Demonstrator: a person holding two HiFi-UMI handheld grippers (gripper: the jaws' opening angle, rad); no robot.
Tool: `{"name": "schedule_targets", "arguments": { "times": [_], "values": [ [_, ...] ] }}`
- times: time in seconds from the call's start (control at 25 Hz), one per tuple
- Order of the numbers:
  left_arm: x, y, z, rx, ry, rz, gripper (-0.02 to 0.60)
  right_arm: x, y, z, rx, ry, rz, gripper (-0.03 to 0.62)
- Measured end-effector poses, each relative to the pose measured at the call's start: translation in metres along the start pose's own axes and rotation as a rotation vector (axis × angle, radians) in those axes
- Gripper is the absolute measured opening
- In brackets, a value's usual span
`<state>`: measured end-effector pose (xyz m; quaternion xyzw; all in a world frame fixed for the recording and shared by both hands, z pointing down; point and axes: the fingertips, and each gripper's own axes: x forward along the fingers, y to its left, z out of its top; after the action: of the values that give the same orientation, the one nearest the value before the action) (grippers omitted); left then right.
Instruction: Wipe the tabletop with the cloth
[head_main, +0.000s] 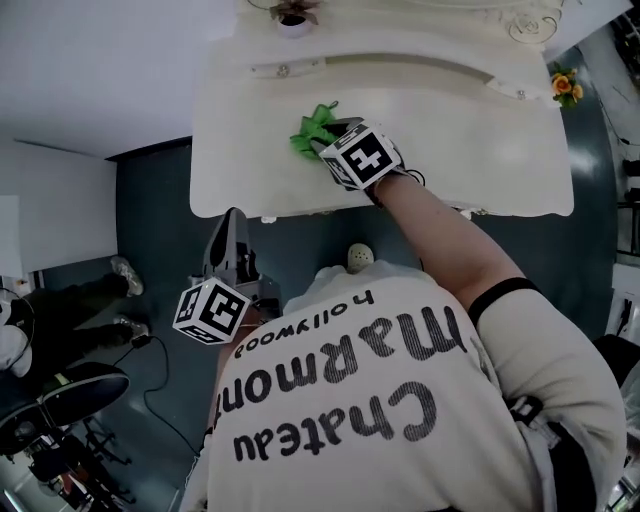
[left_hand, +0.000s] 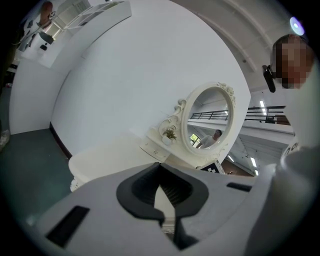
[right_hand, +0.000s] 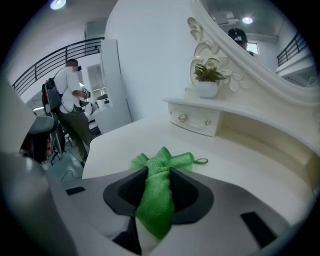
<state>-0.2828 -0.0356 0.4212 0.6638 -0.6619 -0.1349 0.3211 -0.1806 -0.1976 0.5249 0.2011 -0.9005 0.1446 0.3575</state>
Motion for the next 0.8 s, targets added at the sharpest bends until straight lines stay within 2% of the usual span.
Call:
{"name": "schedule_targets", "arguments": {
  "times": [0.2,0.44,0.8],
  "values": [
    [0.001,0.005,0.021,0.028,0.014,-0.044,0.008,-0.002,-0.003,0.005,0.074,0.025,-0.013,0.144],
    [-0.002,0.015,0.004,-0.008,0.064,-0.074,0.008,-0.001,-0.007,0.005,0.116,-0.007,-0.097,0.14],
    [-0.008,0.011,-0.003,0.007,0.098,-0.128,0.008,-0.016,-0.007,-0.007,0.15,-0.021,-0.187,0.138]
  ]
}}
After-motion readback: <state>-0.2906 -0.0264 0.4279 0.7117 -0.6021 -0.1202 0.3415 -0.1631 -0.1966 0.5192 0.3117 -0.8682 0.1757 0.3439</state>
